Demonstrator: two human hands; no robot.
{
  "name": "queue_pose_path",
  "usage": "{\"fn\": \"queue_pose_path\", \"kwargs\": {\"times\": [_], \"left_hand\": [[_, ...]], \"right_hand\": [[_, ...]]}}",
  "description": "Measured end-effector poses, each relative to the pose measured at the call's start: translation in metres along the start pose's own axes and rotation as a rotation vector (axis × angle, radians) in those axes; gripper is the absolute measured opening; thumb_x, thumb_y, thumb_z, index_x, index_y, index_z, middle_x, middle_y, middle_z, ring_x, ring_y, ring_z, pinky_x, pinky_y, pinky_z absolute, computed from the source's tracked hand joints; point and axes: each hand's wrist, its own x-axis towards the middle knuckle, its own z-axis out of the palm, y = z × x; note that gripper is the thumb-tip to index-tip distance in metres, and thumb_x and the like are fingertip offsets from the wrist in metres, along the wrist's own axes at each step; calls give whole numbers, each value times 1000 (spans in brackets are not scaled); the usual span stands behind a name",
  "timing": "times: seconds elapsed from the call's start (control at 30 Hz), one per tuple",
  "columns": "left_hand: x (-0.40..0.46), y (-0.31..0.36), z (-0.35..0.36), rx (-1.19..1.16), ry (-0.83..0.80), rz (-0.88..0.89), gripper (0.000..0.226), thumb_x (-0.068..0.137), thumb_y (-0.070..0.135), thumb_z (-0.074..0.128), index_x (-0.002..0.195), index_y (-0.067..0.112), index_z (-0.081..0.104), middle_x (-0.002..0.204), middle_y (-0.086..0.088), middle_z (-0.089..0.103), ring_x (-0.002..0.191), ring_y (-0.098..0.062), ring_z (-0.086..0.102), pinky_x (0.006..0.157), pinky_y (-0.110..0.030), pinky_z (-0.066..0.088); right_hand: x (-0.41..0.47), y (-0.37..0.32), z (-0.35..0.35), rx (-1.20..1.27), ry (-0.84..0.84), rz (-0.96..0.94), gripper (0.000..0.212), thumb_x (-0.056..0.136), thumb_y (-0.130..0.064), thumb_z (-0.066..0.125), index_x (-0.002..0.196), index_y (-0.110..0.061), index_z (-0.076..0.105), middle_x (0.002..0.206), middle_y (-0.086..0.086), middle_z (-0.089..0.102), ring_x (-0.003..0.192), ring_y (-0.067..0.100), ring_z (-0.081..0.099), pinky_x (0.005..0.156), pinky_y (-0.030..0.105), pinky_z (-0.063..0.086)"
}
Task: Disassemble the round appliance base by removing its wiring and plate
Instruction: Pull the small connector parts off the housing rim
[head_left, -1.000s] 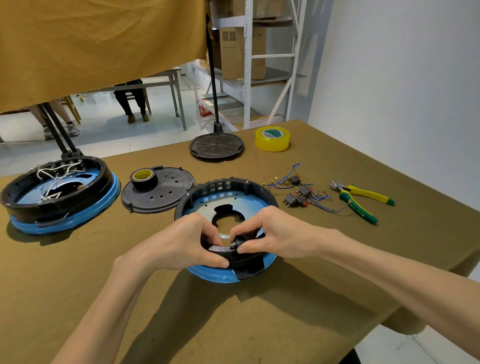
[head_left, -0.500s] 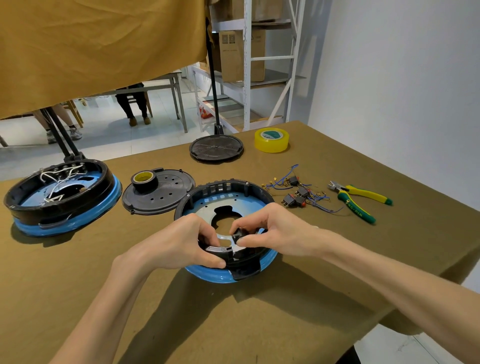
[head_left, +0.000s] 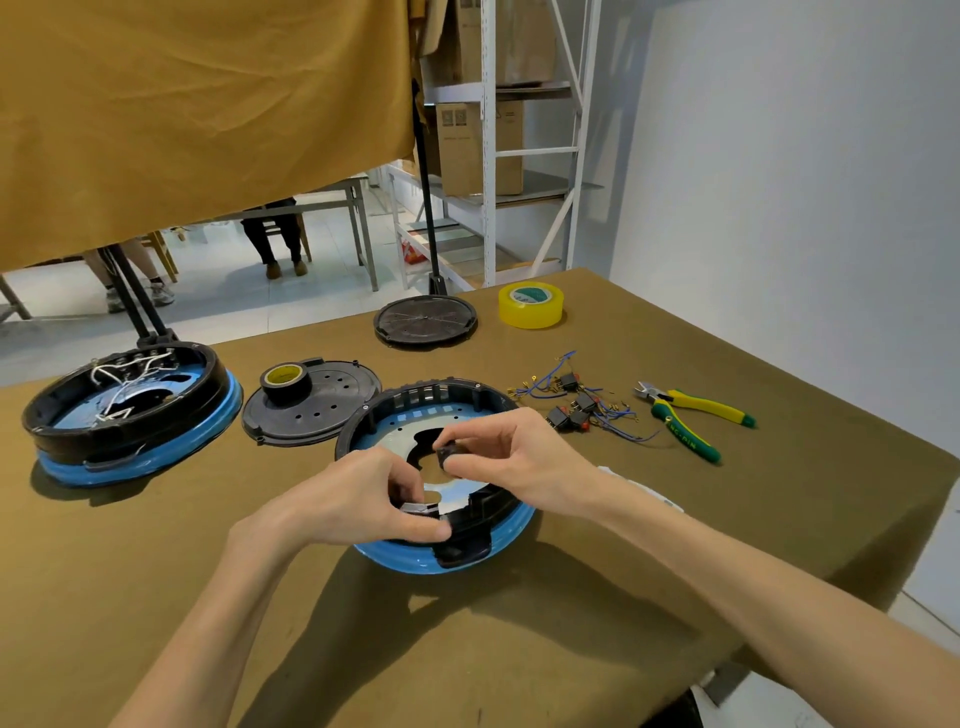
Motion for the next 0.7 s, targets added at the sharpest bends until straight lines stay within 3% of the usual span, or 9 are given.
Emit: {"fn": "queue_pose_path", "kwargs": {"times": [0.1, 0.2, 0.3, 0.4, 0.5, 0.6, 0.7], "left_hand": [[4, 3, 8, 72, 112, -29, 53, 64, 84, 72, 80, 34, 67, 67, 19, 62, 61, -1, 57, 54, -19, 42], [16, 16, 22, 47, 171, 42, 50, 67, 83, 72, 88, 38, 65, 79, 21, 66, 74, 2, 62, 58, -20, 49], [26, 27, 36, 124, 234, 70, 43, 75, 81, 65, 85, 40, 63, 79, 19, 66, 76, 5, 59, 56, -17, 41], [28, 26, 43, 186, 302, 64, 37, 80, 81, 59, 77, 43, 58, 76, 24, 63, 75, 10, 55, 52, -15, 33], [29, 26, 45, 216, 322, 70, 35, 81, 81, 56, 75, 46, 56, 74, 21, 62, 69, 6, 55, 50, -14, 33], [31, 28, 47, 240, 349, 67, 36, 82, 81, 54, 76, 45, 55, 74, 20, 61, 68, 2, 56, 51, -15, 36], [32, 27, 50, 275, 393, 81, 38, 85, 81, 50, 80, 44, 56, 74, 21, 61, 70, 0, 58, 54, -16, 42]], "right_hand": [[-5, 5, -11, -140, 133, 10, 17, 93, -21, 73, 109, -19, 77, 93, 0, 77, 81, 20, 72, 75, 31, 60], [-11, 17, -28, -309, 246, 27, 22, 94, -32, 70, 116, -29, 73, 101, -8, 74, 87, 10, 68, 78, 24, 54], [-22, 30, -57, -582, 369, 93, 29, 97, -30, 67, 126, -26, 69, 113, -11, 70, 101, 2, 62, 87, 22, 49], [-40, 43, -88, -810, 457, 253, 36, 98, -33, 66, 132, -19, 63, 117, -3, 70, 102, 11, 64, 89, 32, 53], [-52, 54, -102, -1016, 396, 353, 32, 99, -41, 63, 125, -22, 61, 109, -4, 70, 96, 14, 63, 77, 31, 52], [-49, 58, -106, -1086, 316, 407, 33, 98, -41, 63, 128, -25, 61, 113, -2, 67, 106, 17, 60, 84, 34, 52], [-43, 56, -101, -1084, 347, 471, 45, 98, -35, 64, 141, -25, 53, 122, 5, 61, 115, 23, 56, 91, 37, 51]]}}
